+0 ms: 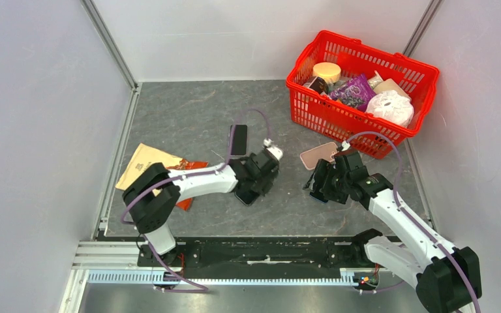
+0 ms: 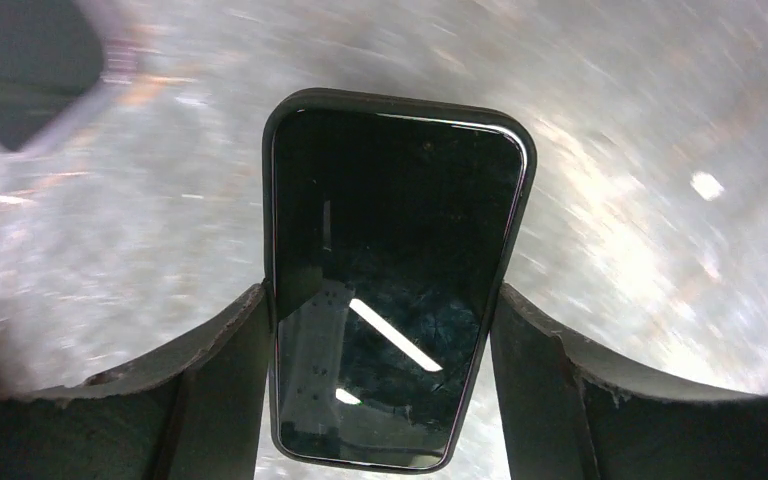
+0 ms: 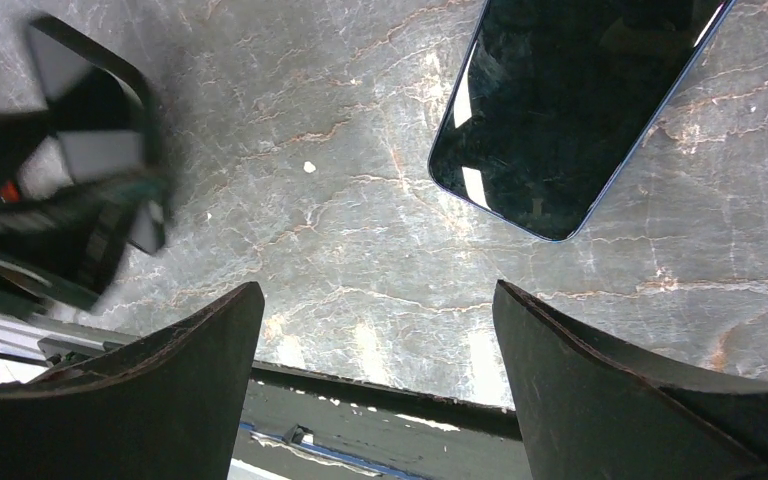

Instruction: Put the phone into the phone case

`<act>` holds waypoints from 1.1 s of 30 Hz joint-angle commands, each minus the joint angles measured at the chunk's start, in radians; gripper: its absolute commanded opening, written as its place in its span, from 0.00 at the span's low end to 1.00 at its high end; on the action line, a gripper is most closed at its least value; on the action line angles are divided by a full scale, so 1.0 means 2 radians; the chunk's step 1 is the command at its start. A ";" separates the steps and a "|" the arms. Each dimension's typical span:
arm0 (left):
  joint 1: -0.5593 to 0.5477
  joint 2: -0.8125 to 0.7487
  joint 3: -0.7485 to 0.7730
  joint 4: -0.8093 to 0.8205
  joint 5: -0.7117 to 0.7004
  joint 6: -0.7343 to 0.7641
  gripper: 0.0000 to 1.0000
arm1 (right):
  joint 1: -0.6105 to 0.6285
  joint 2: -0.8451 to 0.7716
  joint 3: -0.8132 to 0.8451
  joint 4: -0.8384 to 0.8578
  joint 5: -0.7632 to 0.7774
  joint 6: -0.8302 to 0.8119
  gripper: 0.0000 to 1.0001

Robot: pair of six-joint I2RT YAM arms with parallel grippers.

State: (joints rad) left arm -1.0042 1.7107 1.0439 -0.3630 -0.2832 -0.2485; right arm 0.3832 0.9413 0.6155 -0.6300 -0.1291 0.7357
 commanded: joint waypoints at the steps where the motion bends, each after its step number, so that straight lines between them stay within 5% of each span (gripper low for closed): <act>1: 0.072 -0.041 0.034 0.029 -0.072 -0.049 0.33 | -0.001 0.010 0.012 0.005 0.008 -0.010 0.92; 14: 0.257 0.067 0.199 0.001 -0.043 -0.003 0.34 | -0.001 0.024 0.005 0.011 0.002 -0.014 0.92; 28: 0.315 0.152 0.239 -0.015 -0.018 -0.003 0.35 | -0.002 0.030 -0.002 0.014 0.024 -0.014 0.92; 30: 0.316 0.158 0.240 -0.020 -0.011 -0.006 0.43 | -0.001 0.029 -0.002 0.014 0.034 -0.009 0.92; 33: 0.317 0.160 0.238 -0.024 -0.016 -0.011 0.80 | -0.001 0.031 0.001 0.014 0.045 -0.004 0.92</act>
State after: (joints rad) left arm -0.3752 2.0350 1.4670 -0.4259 -0.3168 -0.2752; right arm 0.3832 1.0016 0.6155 -0.6262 -0.0940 0.7216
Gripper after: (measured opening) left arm 0.758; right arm 0.918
